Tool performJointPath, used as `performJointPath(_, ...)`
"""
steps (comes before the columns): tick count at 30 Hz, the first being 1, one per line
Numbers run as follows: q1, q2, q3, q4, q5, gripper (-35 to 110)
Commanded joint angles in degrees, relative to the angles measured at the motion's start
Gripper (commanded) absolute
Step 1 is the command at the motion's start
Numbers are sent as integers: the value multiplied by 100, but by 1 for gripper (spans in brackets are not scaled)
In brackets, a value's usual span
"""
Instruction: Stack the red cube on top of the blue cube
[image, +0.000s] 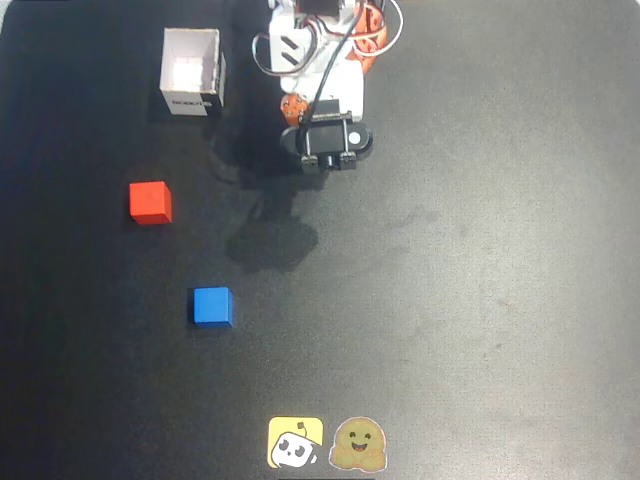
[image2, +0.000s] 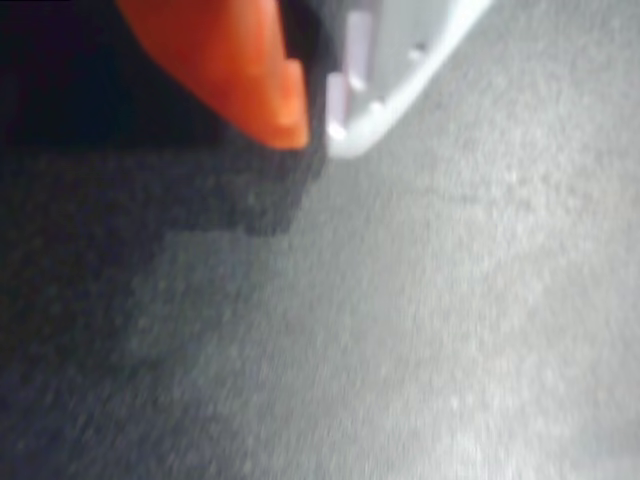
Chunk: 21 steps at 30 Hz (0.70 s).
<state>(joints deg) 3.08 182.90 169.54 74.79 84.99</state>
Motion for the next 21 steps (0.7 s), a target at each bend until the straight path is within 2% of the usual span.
performJointPath(1,-18,26,-35,-141,-53,0)
performJointPath(7,0,-281,-352,-220,-35,0)
performJointPath(21,26,-4711,-3120,-1397,-53,0)
